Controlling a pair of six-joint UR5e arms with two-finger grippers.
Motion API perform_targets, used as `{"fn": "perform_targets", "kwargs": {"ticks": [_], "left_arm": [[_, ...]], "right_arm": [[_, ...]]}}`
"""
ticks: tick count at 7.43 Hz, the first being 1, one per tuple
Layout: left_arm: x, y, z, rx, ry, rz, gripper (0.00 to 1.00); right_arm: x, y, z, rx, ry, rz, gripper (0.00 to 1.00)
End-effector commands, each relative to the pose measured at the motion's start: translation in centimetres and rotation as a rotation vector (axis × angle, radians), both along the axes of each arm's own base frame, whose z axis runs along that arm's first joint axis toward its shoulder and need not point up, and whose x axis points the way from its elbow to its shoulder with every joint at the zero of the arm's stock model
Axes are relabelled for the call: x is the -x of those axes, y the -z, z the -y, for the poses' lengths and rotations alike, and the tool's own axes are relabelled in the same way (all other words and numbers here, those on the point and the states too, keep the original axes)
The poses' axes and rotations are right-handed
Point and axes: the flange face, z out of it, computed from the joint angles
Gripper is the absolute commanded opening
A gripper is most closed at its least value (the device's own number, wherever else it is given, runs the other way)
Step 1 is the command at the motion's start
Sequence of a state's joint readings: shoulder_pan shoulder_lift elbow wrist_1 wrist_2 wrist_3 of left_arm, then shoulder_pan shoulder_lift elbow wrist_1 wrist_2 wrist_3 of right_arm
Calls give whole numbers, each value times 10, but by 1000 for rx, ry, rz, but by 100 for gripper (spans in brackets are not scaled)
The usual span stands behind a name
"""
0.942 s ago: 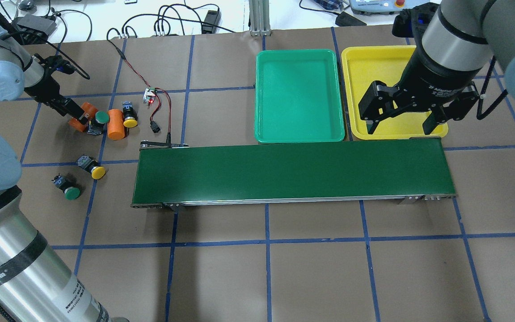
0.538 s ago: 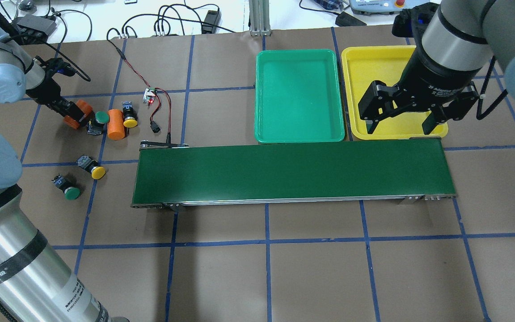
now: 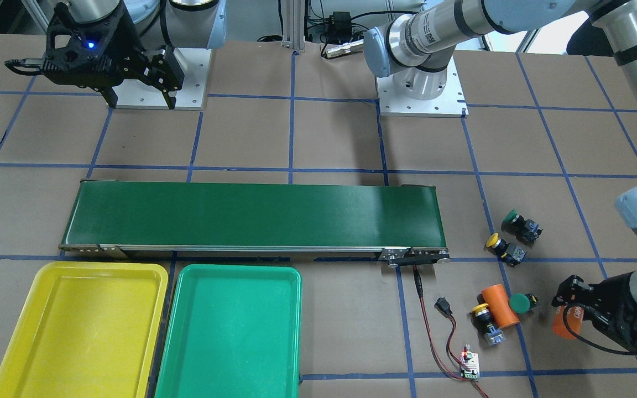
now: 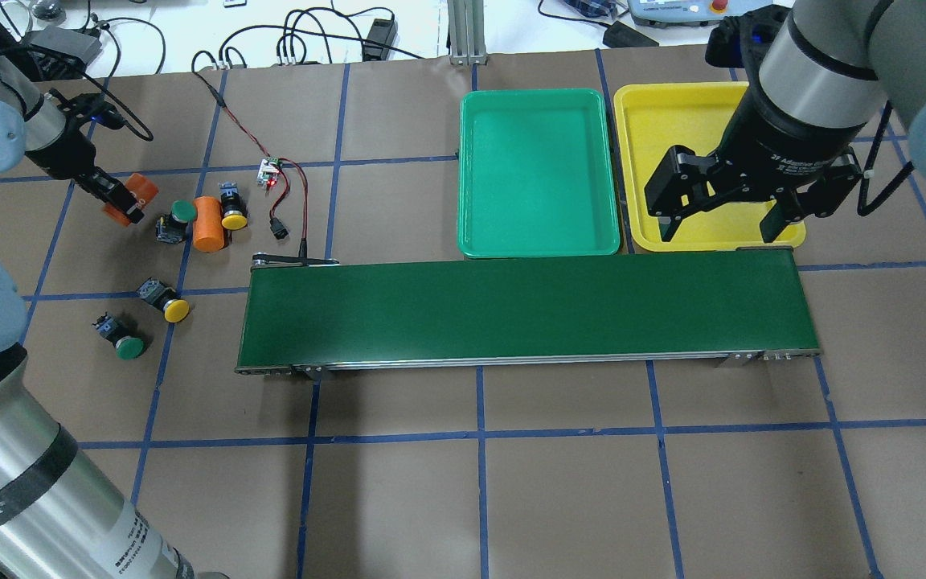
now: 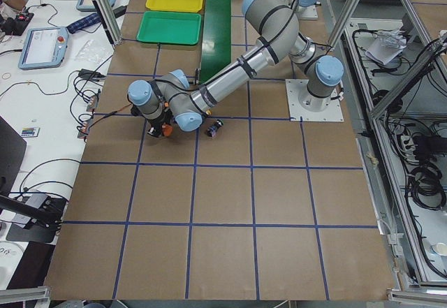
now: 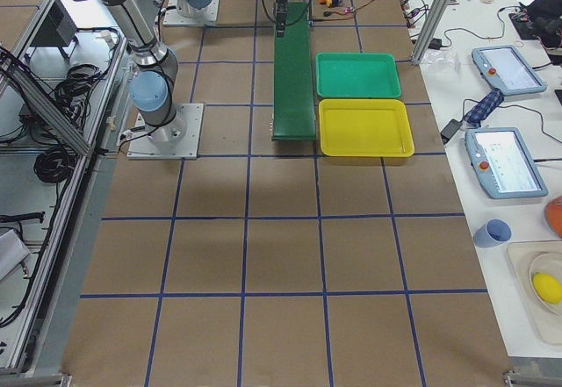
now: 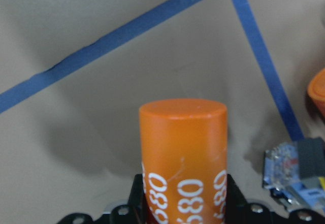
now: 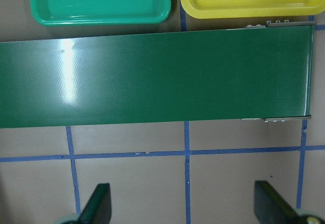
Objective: Sort buttons by color to trays
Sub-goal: 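Carry the orange cylinder to the belt's near end and release it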
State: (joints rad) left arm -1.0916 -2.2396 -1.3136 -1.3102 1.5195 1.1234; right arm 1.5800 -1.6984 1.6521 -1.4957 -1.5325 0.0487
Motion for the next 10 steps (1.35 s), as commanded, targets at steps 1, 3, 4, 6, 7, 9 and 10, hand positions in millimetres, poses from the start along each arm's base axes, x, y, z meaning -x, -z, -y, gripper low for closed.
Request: {"fn": "perform_targets", "kwargs": {"ticks": [1, 3, 4, 6, 7, 9, 10], "left_arm": [[41, -51, -47, 6, 210, -21, 0], [130, -66, -97, -19, 392, 3, 0], [183, -81, -111, 7, 562, -7, 0], [268, -66, -143, 73, 739, 31, 0], [306, -46, -164, 92, 856, 61, 0], [315, -44, -188, 121, 896, 111, 0], [316, -48, -193, 118, 898, 105, 0]], "right_arm": [[0, 0, 0, 1, 2, 3, 100], [0, 0, 0, 1, 4, 5, 100], [0, 0, 0, 1, 2, 3, 100], [0, -1, 1, 4, 0, 2, 100], [0, 0, 0, 3, 0, 2, 100], [0, 1, 1, 0, 0, -3, 100], [2, 0, 0, 1, 0, -11, 100]]}}
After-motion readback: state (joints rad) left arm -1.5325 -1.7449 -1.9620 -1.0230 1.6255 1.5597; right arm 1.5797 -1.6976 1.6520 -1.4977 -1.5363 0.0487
